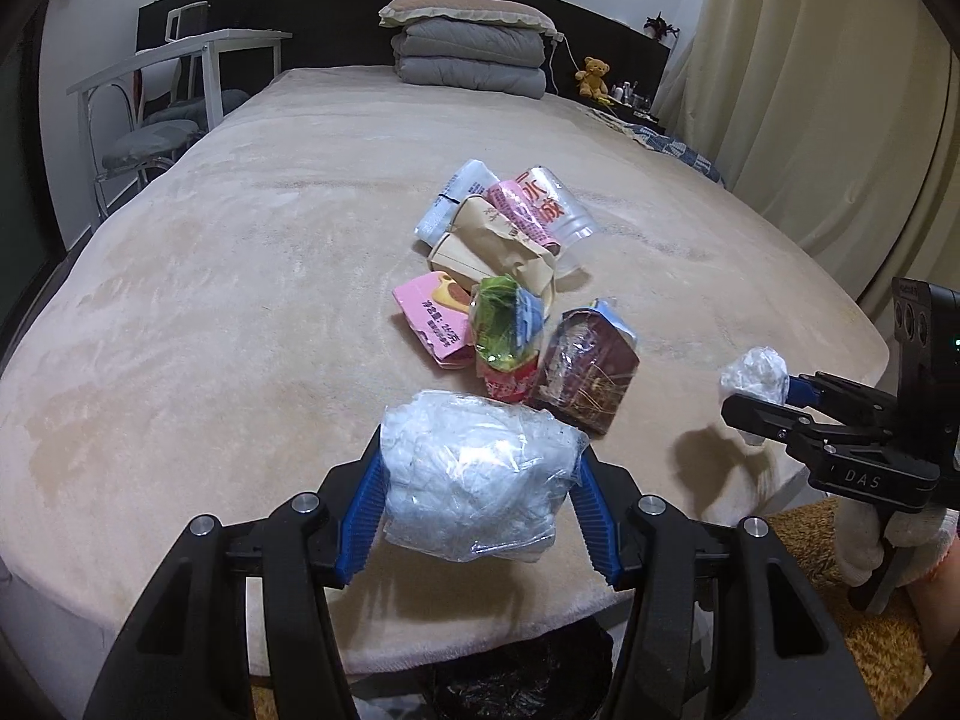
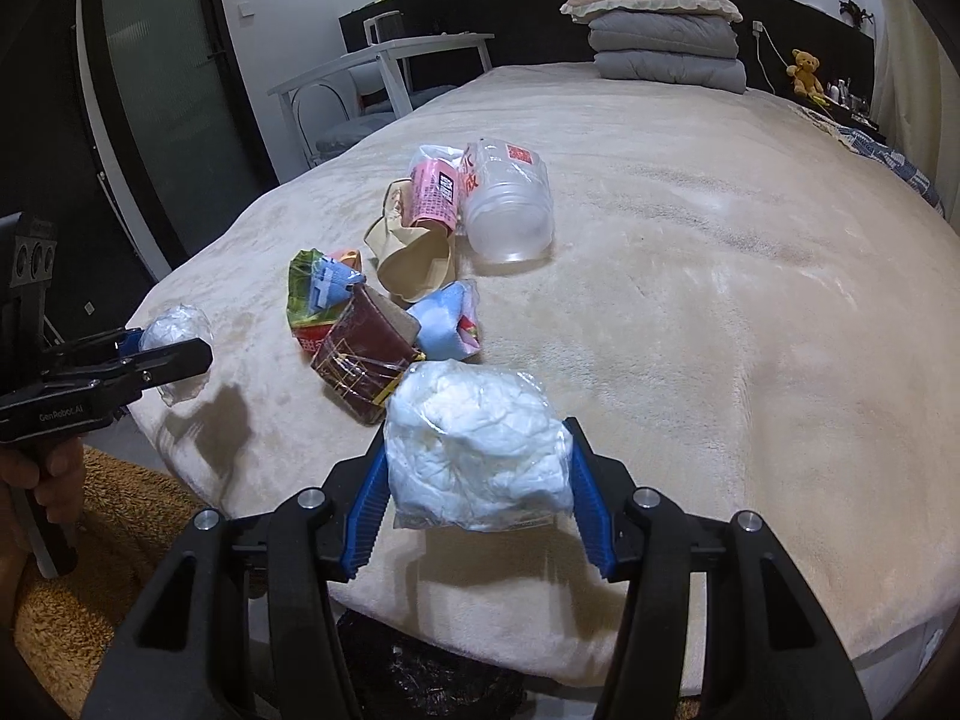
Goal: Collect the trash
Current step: 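Carry the white plastic bag in the left tool over the floor bin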
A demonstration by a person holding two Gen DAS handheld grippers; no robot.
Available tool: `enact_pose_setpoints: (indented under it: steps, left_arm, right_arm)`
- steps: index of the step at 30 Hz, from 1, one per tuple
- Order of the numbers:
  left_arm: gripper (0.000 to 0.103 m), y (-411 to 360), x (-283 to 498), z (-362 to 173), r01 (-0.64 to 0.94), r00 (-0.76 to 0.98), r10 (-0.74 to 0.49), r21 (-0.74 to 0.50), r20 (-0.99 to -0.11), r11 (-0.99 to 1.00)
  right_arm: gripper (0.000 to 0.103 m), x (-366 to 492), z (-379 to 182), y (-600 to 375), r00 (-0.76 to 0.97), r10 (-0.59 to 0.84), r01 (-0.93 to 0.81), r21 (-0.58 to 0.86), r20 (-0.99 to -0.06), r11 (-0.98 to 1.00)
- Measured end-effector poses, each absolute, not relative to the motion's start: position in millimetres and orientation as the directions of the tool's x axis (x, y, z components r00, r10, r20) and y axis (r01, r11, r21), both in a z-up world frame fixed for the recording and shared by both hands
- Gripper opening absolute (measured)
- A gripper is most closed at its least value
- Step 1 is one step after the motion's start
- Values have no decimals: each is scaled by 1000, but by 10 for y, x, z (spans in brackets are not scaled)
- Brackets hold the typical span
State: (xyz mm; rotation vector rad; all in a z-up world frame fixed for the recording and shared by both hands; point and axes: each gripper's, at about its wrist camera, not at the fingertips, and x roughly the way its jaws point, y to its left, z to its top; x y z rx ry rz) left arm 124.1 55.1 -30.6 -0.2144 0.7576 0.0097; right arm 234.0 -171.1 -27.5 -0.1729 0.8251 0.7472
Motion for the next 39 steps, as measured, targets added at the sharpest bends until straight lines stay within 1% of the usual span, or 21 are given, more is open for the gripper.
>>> enact_pose_setpoints:
  steps: [4, 16, 19, 22, 29, 39]
  left_arm:
    - [54, 439, 1062, -286, -64, 748, -96, -215, -657, 974]
    - [54, 168, 643, -360, -65, 756, -118, -254, -644, 965]
    - [54, 118, 565, -413, -75, 750, -122, -267, -650, 961]
    - [54, 87, 469, -489, -86, 737, -132, -287, -662, 954]
    - [54, -4, 304, -697, -101, 692, -196, -362, -695, 927]
    - [54, -43, 263, -1100, -169, 589, -297, -473, -752, 864]
  right_arm:
    - [55, 2158, -257, -1761, 451, 547, -670, 137, -705, 730]
    - [55, 1622, -343, -1913, 452, 551, -648, 167, -701, 743]
    - [55, 1527, -431, -1944, 427, 547, -637, 189, -720, 747]
    - [55, 1421, -499, -1947, 419, 529, -634, 179, -738, 752]
    - [55, 1262, -649, -1969, 364, 517, -612, 219, -775, 760]
    - [55, 1282, -1047, -1965, 202, 481, -518, 324, -853, 792]
